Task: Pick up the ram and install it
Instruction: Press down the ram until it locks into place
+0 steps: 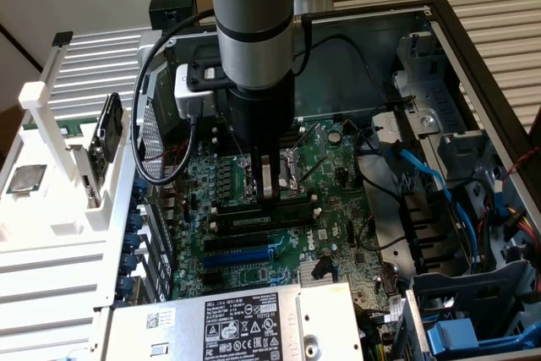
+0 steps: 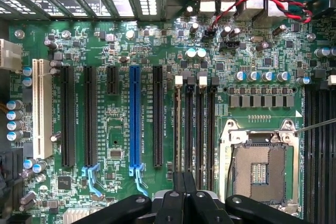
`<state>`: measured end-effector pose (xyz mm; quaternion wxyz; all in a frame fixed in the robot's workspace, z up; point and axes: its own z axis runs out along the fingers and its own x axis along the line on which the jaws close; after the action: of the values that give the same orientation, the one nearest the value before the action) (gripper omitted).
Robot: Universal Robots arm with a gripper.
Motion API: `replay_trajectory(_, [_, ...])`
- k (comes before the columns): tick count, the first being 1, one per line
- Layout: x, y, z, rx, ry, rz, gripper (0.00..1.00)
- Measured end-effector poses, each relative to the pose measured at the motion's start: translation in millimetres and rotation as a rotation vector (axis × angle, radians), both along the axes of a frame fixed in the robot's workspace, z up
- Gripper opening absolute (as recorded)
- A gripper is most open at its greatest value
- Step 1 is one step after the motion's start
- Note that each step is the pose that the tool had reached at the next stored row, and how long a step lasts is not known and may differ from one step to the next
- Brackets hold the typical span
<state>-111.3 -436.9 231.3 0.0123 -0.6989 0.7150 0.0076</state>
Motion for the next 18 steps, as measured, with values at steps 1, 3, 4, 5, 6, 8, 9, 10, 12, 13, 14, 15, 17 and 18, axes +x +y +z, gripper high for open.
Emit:
replay_trajectory(1, [0.0, -0.1, 0.0, 0.0004, 0.0, 0.0, 0.11])
replay_trajectory(3, [0.0, -0.3, 0.0, 0.0012, 0.0001, 0.0, 0.11])
replay_trajectory(4, [0.0, -0.3, 0.0, 0.0016, 0.0, 0.0, 0.11])
replay_trajectory(5, [0.0, -0.3, 0.0, 0.0018, 0.0, 0.0, 0.11])
replay_trajectory(6, [0.0, -0.3, 0.0, 0.0018, 0.0, 0.0, 0.11])
replay_trajectory(8, [0.0, -0.4, 0.0, 0.0018, 0.0001, 0.0, 0.11])
replay_trajectory(9, [0.0, -0.3, 0.0, 0.0018, 0.0, 0.0, 0.11])
replay_trajectory(10, [0.0, -0.3, 0.0, 0.0018, 0.0, 0.0, 0.11])
replay_trajectory(12, [0.0, -0.4, 0.0, 0.0018, 0.0001, 0.0, 0.11])
replay_trajectory(13, [0.0, -0.4, 0.0, 0.0017, 0.0001, 0.0, 0.11])
replay_trajectory(14, [0.0, -0.4, -0.1, 0.0017, 0.0001, 0.0, 0.11])
replay_trajectory(15, [0.0, -0.4, -0.1, 0.0017, 0.0001, 0.0, 0.11])
replay_trajectory(17, [0.0, -0.4, -0.2, 0.0017, 0.0001, 0.0, 0.11])
replay_trajectory(18, [0.0, -0.4, -0.3, 0.0018, 0.0001, 0.0, 0.11])
